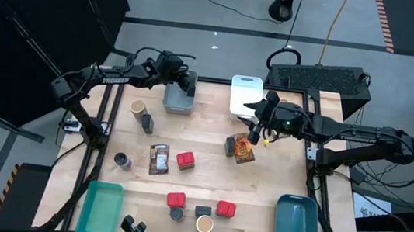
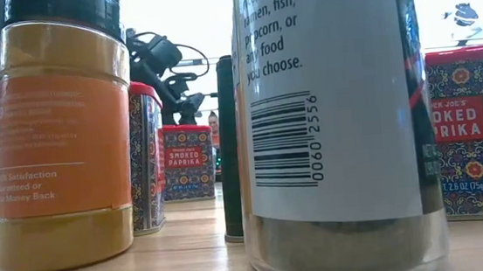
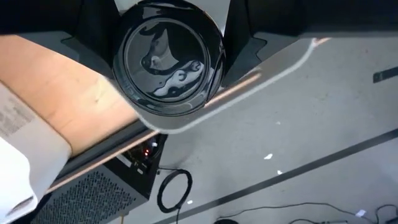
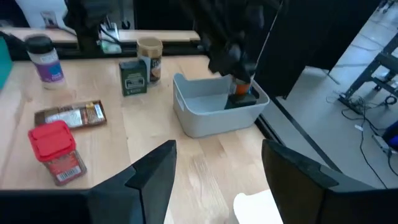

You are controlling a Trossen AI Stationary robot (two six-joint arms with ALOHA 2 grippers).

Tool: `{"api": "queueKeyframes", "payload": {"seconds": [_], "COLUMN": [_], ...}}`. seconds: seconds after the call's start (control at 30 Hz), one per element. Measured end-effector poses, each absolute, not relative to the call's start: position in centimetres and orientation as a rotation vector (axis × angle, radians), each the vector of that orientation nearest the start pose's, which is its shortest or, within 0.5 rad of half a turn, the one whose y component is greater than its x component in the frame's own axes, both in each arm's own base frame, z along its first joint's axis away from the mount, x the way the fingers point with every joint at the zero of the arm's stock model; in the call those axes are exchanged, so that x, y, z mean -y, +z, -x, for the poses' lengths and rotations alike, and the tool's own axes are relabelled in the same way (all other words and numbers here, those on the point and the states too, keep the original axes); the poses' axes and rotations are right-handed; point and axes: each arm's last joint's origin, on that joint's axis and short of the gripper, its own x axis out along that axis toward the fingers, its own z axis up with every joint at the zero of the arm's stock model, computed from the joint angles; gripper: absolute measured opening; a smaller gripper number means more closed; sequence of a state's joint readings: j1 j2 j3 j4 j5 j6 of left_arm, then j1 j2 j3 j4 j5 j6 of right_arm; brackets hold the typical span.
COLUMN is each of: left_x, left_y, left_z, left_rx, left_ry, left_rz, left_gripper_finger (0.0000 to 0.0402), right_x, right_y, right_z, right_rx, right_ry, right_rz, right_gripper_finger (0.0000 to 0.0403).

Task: Sort spices by type
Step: Put the black spice bottle into the gray bin

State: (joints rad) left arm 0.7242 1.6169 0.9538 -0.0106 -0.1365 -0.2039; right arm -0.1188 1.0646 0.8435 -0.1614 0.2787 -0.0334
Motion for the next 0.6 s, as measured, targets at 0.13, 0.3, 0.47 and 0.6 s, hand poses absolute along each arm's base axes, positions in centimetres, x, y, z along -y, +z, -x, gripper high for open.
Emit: {"api": "queueKeyframes", "payload": {"seconds": [0.13,0.3,0.47,0.6], "left_x": [-22.4,-22.2,-22.1,-22.2], "left_y": [19.7,19.2,19.0,19.0], "left_z": [-24.9,-24.7,-24.7,-24.7], "left_rx": [-0.562,-0.58,-0.579,-0.577], "left_ry": [0.866,0.863,0.834,0.833], "left_rz": [0.399,0.396,0.377,0.374], "left_gripper_finger": [0.0212,0.0212,0.0212,0.0212], "right_x": [3.1,2.8,2.7,2.6], "right_y": [30.3,30.7,30.8,30.4], "right_z": [-21.5,-19.0,-17.4,-17.0], "right_rx": [-0.33,-0.236,-0.181,-0.186], "right_ry": [-0.373,-0.381,-0.384,-0.383], "right_rz": [0.078,0.067,0.049,0.055], "right_gripper_finger": [0.0222,0.0222,0.0222,0.0222]}}
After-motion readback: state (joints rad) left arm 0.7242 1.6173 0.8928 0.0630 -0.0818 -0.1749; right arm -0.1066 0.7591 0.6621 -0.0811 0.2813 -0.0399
